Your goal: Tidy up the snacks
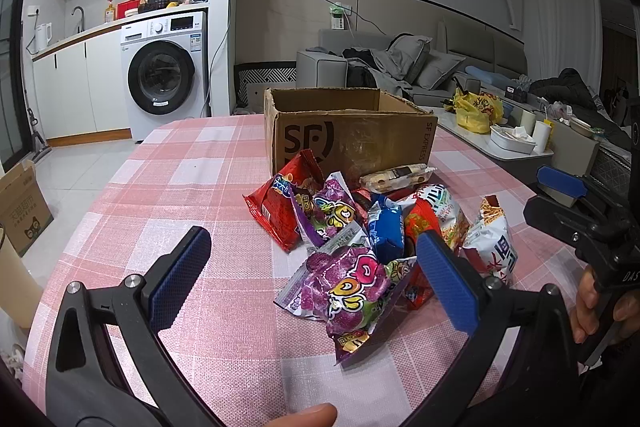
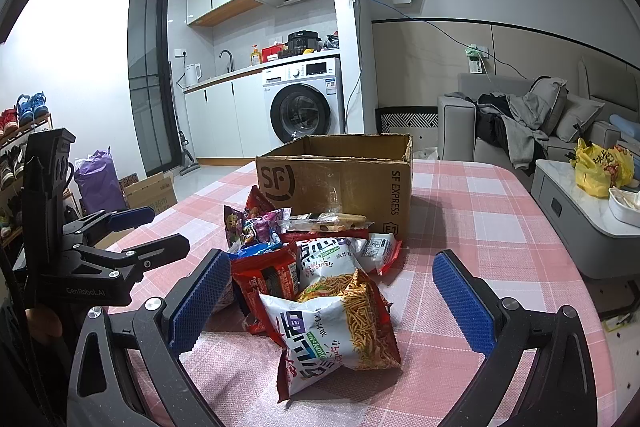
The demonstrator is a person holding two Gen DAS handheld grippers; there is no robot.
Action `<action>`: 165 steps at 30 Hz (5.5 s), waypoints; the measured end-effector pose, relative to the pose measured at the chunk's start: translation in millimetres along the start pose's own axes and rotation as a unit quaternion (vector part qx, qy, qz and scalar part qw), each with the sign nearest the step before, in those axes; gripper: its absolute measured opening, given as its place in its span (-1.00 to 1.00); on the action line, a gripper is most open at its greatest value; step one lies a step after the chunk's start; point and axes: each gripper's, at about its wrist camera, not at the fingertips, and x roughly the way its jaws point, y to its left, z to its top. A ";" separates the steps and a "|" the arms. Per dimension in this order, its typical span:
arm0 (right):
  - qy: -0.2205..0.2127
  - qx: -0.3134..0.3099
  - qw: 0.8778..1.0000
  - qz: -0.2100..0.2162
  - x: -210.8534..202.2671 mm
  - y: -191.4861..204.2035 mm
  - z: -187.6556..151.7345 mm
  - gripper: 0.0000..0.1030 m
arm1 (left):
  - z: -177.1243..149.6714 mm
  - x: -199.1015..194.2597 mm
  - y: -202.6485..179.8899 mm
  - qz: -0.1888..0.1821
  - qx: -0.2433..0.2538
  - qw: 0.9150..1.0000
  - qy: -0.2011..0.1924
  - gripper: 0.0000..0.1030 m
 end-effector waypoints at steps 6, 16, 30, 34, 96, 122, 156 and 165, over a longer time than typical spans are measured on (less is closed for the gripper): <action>0.000 0.000 1.000 0.000 0.2 0.1 0.0 1.00 | 0.0 0.0 0.0 0.000 0.000 1.000 0.000 0.99; 0.000 0.000 1.000 0.000 0.2 0.3 0.1 1.00 | 0.0 -0.1 -0.1 0.000 0.000 1.000 0.000 0.99; 0.001 0.000 1.000 0.000 0.1 0.7 0.2 1.00 | 0.0 -0.1 -0.1 0.000 0.000 1.000 0.000 0.99; 0.001 -0.001 1.000 -0.001 0.0 0.8 0.2 1.00 | 0.0 -0.1 -0.1 0.001 0.000 1.000 0.000 0.99; 0.174 0.036 0.984 0.029 43.6 -14.5 -18.8 0.99 | -11.7 58.1 -1.3 -0.015 0.025 0.990 0.139 0.99; 0.198 0.015 0.979 0.033 58.7 -5.2 -18.5 0.74 | -14.1 62.3 0.7 -0.118 0.008 0.981 0.152 -0.25; 0.108 0.028 0.993 0.039 16.5 -10.4 6.6 0.02 | 17.9 0.2 13.3 -0.105 -0.009 0.992 0.070 -0.27; 0.074 0.049 0.996 0.031 12.2 -20.0 36.2 0.02 | 49.5 -12.6 12.8 -0.095 -0.003 0.995 0.034 -0.27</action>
